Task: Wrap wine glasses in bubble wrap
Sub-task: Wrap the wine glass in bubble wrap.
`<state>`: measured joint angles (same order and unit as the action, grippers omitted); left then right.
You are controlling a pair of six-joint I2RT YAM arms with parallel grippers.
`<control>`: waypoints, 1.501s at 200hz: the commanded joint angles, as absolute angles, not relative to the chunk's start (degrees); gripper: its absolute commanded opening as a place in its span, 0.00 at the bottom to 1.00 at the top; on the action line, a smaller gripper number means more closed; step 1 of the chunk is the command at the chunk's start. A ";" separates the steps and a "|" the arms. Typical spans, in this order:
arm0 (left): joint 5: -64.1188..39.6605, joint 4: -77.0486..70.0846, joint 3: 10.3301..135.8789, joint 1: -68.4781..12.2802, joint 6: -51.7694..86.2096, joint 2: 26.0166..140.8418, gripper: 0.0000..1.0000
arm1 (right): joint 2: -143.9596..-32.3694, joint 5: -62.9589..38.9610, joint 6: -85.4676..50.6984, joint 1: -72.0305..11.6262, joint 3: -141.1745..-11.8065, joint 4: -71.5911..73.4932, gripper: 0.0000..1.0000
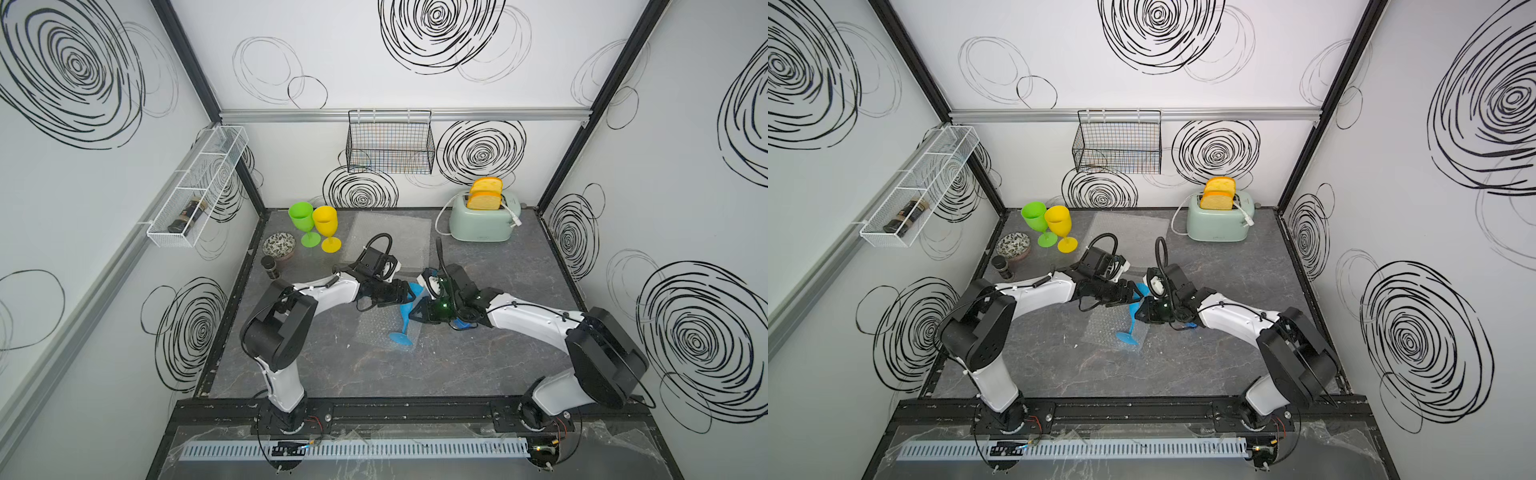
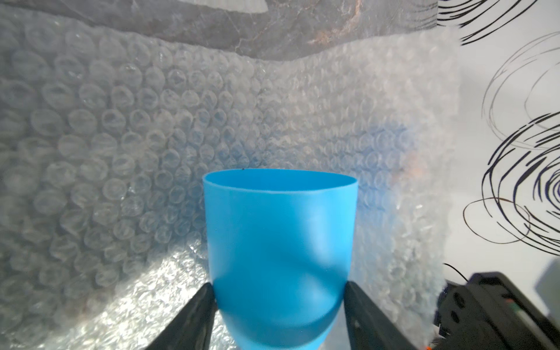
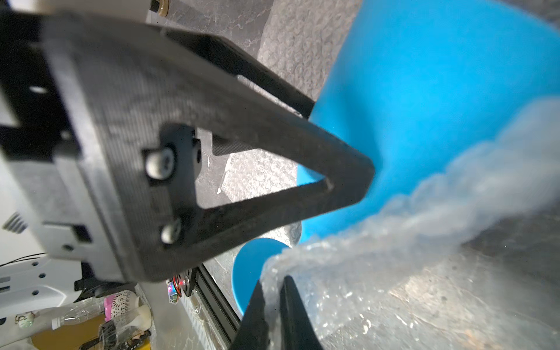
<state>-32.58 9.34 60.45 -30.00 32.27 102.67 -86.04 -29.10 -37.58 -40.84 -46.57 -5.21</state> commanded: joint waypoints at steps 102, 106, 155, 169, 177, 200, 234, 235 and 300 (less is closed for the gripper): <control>-36.79 10.06 59.39 -27.60 30.41 94.89 0.89 | -88.60 -30.78 -35.65 -41.39 -49.16 -5.80 0.00; -36.83 9.88 59.11 -27.61 30.35 94.65 0.89 | -88.75 -30.80 -35.63 -41.46 -49.08 -5.57 0.00; -35.31 10.10 58.29 -28.82 28.58 95.11 0.90 | -89.15 -30.59 -35.18 -42.00 -50.05 -5.70 0.01; -34.32 10.99 58.83 -29.14 27.73 95.92 0.89 | -89.63 -30.22 -34.71 -41.92 -51.08 -7.42 0.01; -33.77 11.37 58.97 -29.26 27.29 96.30 0.88 | -89.63 -30.27 -34.84 -42.01 -51.08 -7.37 0.01; -32.52 11.19 59.05 -29.44 27.36 97.50 0.82 | -89.40 -30.61 -34.87 -42.28 -50.32 -5.99 0.01; -31.14 11.58 59.50 -29.77 26.65 98.91 0.69 | -89.43 -30.91 -35.07 -42.46 -50.55 -5.77 0.01; -31.08 11.59 59.50 -29.74 26.68 98.94 0.69 | -89.45 -30.93 -35.02 -42.50 -50.54 -5.74 0.01; -30.15 11.86 59.33 -30.14 25.73 100.09 0.54 | -88.74 -30.48 -34.36 -42.21 -51.16 -8.25 0.08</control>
<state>-31.20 11.90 59.22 -29.56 26.98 98.96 -89.30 -30.35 -35.46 -42.02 -49.74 -6.46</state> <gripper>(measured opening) 0.541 0.055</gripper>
